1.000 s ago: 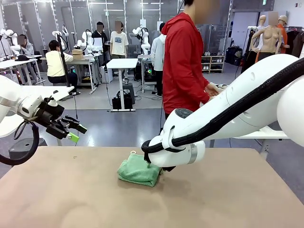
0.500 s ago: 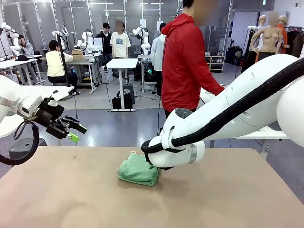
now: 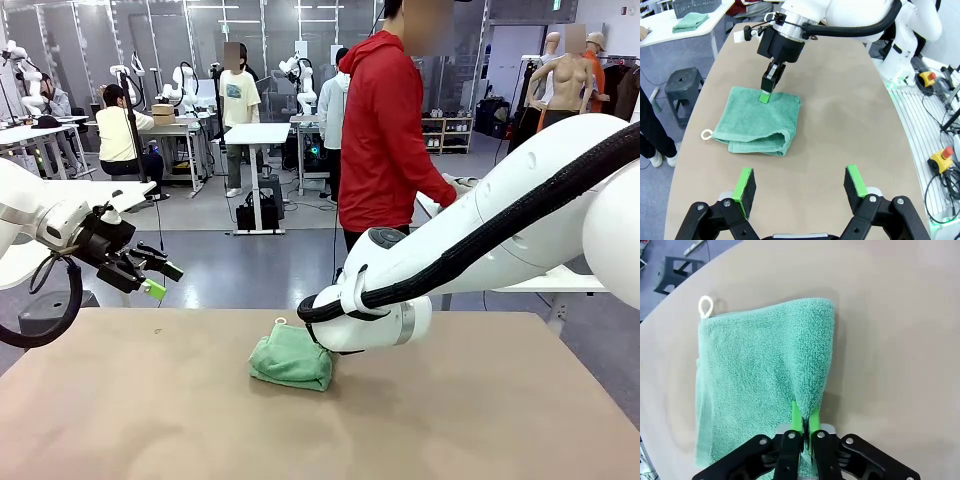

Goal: Fold the towels and place them in the basket.
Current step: Place the folded Towel with hook on the right side of the table.

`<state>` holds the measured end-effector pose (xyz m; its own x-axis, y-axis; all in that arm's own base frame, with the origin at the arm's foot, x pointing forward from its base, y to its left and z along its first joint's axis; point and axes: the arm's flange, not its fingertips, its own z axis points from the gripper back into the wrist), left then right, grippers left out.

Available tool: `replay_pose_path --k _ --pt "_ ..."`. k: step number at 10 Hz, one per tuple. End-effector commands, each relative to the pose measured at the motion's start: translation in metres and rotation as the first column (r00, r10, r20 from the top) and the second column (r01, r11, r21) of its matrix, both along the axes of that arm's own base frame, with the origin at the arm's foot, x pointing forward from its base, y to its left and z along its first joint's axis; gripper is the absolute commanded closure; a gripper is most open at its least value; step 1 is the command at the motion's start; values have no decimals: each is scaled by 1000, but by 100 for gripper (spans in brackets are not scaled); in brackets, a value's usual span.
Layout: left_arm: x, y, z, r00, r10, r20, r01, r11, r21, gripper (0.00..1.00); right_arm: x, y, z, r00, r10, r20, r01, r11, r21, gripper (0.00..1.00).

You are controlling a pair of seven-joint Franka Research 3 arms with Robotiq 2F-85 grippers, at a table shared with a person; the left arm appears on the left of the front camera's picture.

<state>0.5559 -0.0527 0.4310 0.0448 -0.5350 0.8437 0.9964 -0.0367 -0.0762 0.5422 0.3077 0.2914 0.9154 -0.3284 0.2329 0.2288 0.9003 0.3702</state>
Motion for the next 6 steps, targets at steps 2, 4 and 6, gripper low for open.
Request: replay_pose_path --k 2,4,6 --pt "0 0 1 1000 -9 4 9 1000 16 11 -1 1 -1 1000 3 -1 -3 1000 -1 100" --pt "0 0 1 1000 -9 4 9 1000 16 11 -1 1 -1 1000 3 -1 -3 1000 -1 100" --pt "0 0 1 1000 -9 4 9 1000 16 11 5 -8 0 999 -1 35 2 999 -33 95"
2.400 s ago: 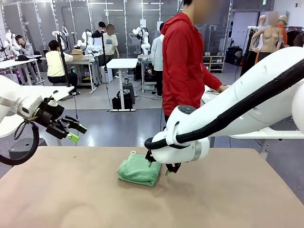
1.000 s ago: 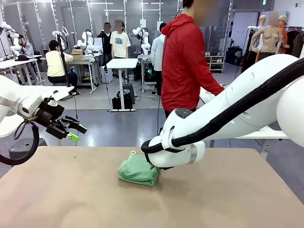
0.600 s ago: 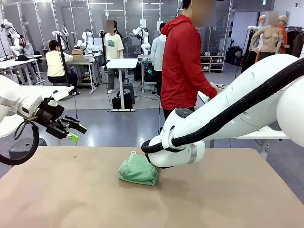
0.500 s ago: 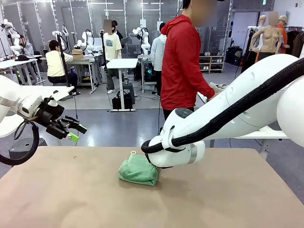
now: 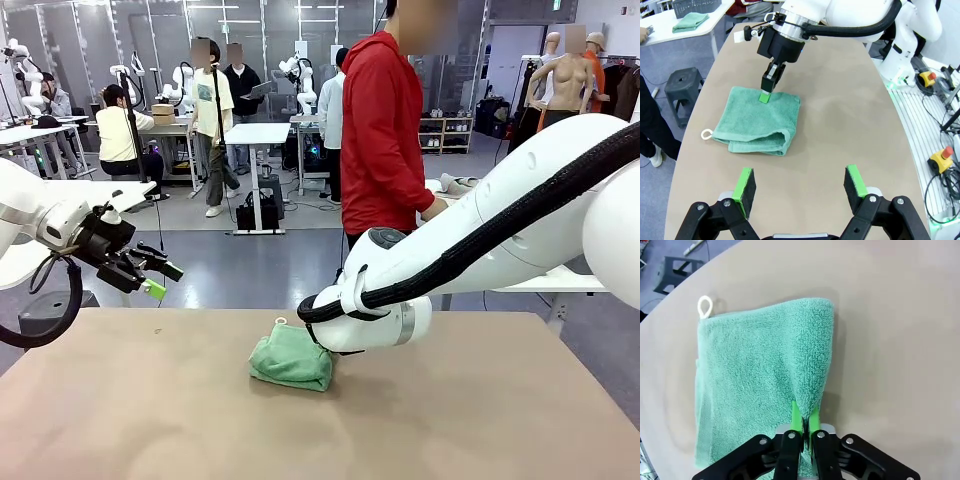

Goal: Fold the towels and place them in the basket.
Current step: Place the folded Towel with hook on the right side of the table.

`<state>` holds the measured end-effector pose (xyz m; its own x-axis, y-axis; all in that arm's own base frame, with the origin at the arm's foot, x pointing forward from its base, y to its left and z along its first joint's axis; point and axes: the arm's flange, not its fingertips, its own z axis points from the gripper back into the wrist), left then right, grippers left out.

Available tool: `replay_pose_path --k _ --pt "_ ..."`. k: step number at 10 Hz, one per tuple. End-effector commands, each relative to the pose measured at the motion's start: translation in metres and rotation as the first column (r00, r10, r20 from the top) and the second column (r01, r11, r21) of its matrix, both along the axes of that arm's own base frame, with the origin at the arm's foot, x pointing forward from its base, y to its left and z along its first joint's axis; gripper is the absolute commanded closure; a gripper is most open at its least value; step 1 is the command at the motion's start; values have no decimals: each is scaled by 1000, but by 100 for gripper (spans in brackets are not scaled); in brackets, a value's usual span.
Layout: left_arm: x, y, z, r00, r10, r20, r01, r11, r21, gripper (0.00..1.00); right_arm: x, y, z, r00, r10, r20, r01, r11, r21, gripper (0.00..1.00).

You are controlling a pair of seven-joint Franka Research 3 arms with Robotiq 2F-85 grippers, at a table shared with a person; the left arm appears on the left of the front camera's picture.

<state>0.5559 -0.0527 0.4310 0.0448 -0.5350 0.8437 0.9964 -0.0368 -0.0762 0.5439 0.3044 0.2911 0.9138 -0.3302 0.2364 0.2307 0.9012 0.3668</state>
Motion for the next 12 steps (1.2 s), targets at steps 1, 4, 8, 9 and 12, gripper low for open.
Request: replay_pose_path --k 1,4,8,9,12 --pt "0 0 1 1000 -9 4 9 1000 16 11 11 -21 3 999 -3 36 5 999 -48 95" --pt "0 0 1 1000 -9 4 9 1000 16 11 43 -94 1 993 42 111 -29 993 -112 95" --pt "0 0 1 1000 -9 4 9 1000 16 11 64 -213 2 963 255 88 -242 961 -131 95" --pt "0 0 1 1000 -9 4 9 1000 16 11 59 -242 10 949 300 97 -286 948 -137 95" --pt "0 0 1 1000 -9 4 9 1000 16 11 52 -322 13 946 319 50 -305 933 -191 95"
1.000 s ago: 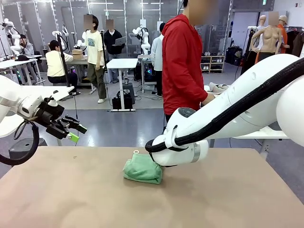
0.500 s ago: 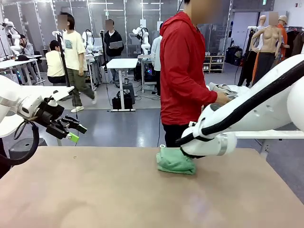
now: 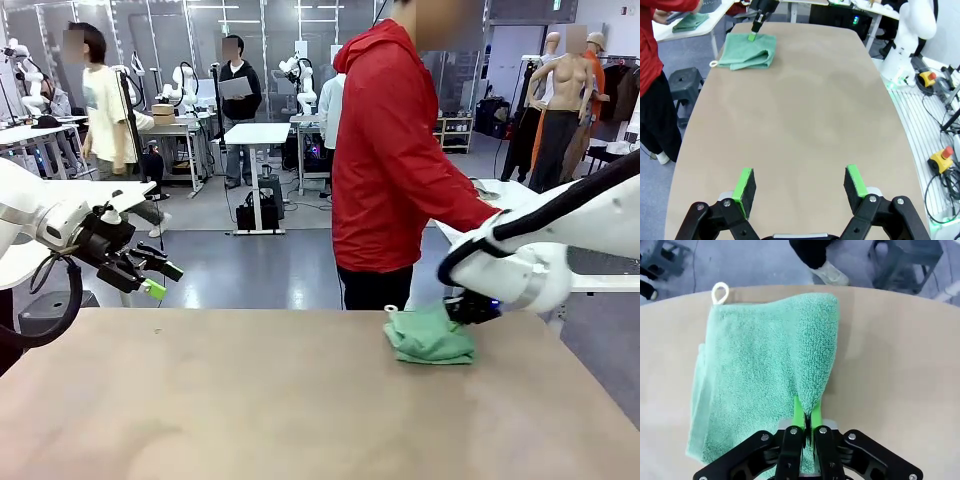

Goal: Fold the towels and place them in the basket.
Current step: Place the folded Towel with hook on the right side of the table.

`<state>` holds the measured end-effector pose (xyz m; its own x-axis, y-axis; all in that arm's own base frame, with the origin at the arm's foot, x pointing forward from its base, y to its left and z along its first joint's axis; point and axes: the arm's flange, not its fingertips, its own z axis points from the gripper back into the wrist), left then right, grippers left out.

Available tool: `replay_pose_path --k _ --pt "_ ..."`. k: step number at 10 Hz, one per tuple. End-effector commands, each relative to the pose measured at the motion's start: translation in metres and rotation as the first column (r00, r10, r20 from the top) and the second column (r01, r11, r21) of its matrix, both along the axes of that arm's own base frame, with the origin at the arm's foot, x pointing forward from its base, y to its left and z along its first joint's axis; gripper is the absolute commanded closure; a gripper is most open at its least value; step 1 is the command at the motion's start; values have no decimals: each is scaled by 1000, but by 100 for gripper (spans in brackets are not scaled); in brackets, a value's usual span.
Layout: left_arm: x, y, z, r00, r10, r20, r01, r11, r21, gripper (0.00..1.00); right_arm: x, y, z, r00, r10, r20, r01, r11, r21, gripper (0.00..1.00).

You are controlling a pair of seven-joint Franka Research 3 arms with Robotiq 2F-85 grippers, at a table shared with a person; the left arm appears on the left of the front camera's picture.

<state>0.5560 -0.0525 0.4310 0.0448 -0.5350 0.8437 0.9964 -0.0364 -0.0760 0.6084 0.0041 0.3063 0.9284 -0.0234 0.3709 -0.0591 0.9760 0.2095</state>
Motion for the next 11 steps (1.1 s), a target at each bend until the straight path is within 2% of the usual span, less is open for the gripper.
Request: replay_pose_path --k 1,3,7,8,9,10,11 --pt "0 0 1 1000 -10 4 10 1000 16 11 -10 -44 -5 998 44 -49 -46 998 -37 95" --pt "0 0 1 1000 -10 4 10 1000 16 11 -5 -75 -13 996 70 -62 -73 996 -57 95" --pt "0 0 1 1000 -10 4 10 1000 16 11 -1 -101 -14 996 71 -52 -75 995 -66 95" --pt "0 0 1 1000 -10 4 10 1000 16 11 -2 -102 -14 996 72 -50 -75 995 -59 74" --pt "0 0 1 1000 -10 4 10 1000 16 11 -3 -103 -13 996 71 -46 -74 995 -62 74" --pt "0 0 1 1000 -10 4 10 1000 16 11 -5 -103 -7 997 65 -31 -67 996 -66 54" --pt "0 0 1 1000 -10 4 10 1000 16 11 -8 -105 3 998 60 -18 -61 996 -71 73"
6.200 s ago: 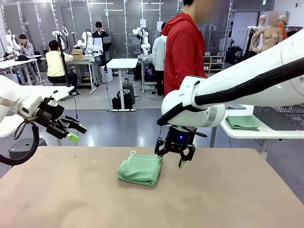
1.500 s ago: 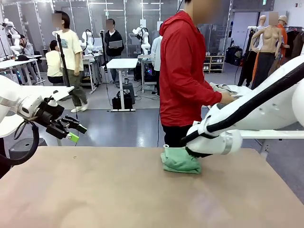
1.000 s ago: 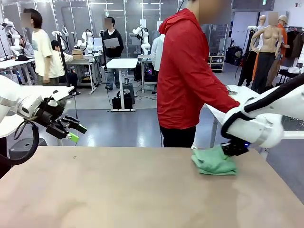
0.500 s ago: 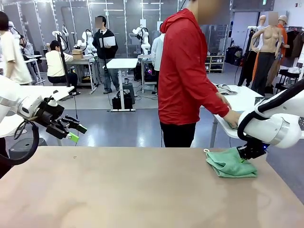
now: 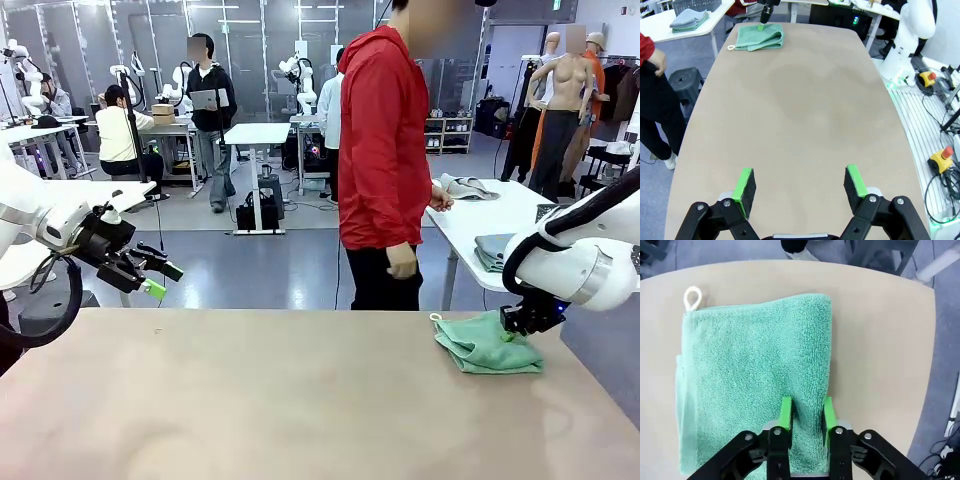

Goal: Fold the towels and place them in the basket.
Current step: Place the folded Towel with hook on the right side of the table.

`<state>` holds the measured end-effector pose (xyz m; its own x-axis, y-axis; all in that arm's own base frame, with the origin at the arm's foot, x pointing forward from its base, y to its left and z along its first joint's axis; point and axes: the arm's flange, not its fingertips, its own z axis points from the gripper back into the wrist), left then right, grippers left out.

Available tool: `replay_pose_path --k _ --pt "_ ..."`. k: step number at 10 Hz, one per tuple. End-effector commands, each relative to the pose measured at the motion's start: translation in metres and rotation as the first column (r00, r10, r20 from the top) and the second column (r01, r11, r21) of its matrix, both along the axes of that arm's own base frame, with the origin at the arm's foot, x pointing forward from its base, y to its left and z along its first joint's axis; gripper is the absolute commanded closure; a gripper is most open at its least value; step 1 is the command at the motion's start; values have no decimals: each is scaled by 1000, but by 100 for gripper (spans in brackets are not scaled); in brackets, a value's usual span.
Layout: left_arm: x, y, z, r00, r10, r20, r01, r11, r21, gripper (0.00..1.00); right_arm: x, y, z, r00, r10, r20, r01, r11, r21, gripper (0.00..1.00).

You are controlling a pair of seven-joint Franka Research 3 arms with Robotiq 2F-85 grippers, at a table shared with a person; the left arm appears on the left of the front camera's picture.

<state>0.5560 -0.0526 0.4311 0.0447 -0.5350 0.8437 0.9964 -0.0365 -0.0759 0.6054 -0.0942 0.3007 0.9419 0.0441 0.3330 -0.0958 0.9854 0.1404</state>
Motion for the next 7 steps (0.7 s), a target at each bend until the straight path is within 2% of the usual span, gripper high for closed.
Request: replay_pose_path --k 1,3,5,7 --pt "0 0 1 1000 -10 4 10 1000 16 11 -13 -8 28 999 3 35 -3 1000 -4 62" --pt "0 0 1 1000 -10 4 10 1000 16 11 -42 -4 88 998 -15 56 15 1000 -3 42" --pt "0 0 1 1000 -10 4 10 1000 16 11 -103 16 168 989 -62 135 62 998 4 42" --pt "0 0 1 1000 -10 4 10 1000 16 11 -170 34 224 984 -68 163 62 997 39 42"
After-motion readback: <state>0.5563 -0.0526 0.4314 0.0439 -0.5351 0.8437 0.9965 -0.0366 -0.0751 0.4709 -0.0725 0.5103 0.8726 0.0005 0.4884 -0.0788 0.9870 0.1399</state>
